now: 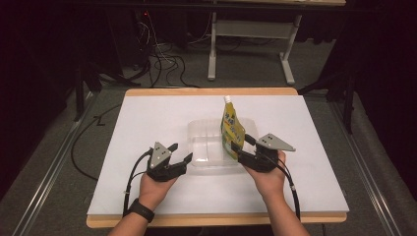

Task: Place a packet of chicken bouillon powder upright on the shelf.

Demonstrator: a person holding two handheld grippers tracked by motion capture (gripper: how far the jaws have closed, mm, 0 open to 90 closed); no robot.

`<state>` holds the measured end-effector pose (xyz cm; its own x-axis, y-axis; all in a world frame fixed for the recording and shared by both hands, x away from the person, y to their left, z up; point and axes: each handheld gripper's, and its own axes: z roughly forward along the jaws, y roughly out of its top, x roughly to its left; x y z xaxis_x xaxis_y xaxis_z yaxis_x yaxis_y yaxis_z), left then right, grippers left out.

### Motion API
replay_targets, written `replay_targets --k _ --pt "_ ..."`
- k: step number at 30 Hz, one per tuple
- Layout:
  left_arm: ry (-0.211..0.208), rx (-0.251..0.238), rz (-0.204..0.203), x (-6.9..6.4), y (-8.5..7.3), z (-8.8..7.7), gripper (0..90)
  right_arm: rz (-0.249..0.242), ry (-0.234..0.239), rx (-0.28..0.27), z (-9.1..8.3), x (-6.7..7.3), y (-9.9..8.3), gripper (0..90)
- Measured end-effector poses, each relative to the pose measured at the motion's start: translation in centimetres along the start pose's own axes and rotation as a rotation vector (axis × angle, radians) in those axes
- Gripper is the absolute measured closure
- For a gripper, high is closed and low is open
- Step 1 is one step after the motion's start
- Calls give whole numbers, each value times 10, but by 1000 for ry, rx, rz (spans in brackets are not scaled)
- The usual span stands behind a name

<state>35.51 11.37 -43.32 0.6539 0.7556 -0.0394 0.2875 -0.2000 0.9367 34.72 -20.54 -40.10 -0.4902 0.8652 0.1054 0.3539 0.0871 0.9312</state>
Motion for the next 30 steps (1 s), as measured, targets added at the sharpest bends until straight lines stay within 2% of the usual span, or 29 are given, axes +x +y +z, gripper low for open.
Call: replay_targets --k 2,5,8,11,13,16,17,18,19,20,21,22,24,27,30 --pt "2 1 8 0 0 -5 355 -1 8 15 -9 -2 -4 407" --pt "-6 18 -10 4 1 -12 336 -19 -3 29 -24 -7 -11 382" --pt "19 46 23 10 1 -20 332 -23 -34 40 -42 -19 -19 359" --pt "46 87 38 24 -5 -31 326 -31 -93 52 -62 -42 -27 341" --pt "59 111 24 37 -16 -38 324 -20 -127 59 -70 -58 -33 332" --pt "102 158 25 52 -38 -46 319 31 -192 78 -77 -86 -45 319" --pt "120 195 21 58 -43 -46 319 41 -208 75 -79 -91 -48 320" --pt "134 206 9 61 -43 -46 315 64 -231 63 -82 -98 -55 319" --pt "138 180 -38 65 -42 -47 307 82 -238 60 -84 -102 -58 319" --pt "124 158 -82 68 -42 -47 314 95 -246 60 -87 -108 -61 319" --pt "121 155 -101 69 -42 -47 321 105 -254 58 -89 -111 -63 321" --pt "128 158 -107 68 -42 -46 321 109 -262 55 -90 -113 -64 321" --pt "125 161 -88 64 -41 -45 320 135 -269 60 -93 -117 -68 322" --pt "121 152 -61 59 -39 -46 319 131 -268 74 -92 -116 -71 324" --pt "112 143 -70 58 -37 -48 321 135 -268 80 -90 -116 -72 327"
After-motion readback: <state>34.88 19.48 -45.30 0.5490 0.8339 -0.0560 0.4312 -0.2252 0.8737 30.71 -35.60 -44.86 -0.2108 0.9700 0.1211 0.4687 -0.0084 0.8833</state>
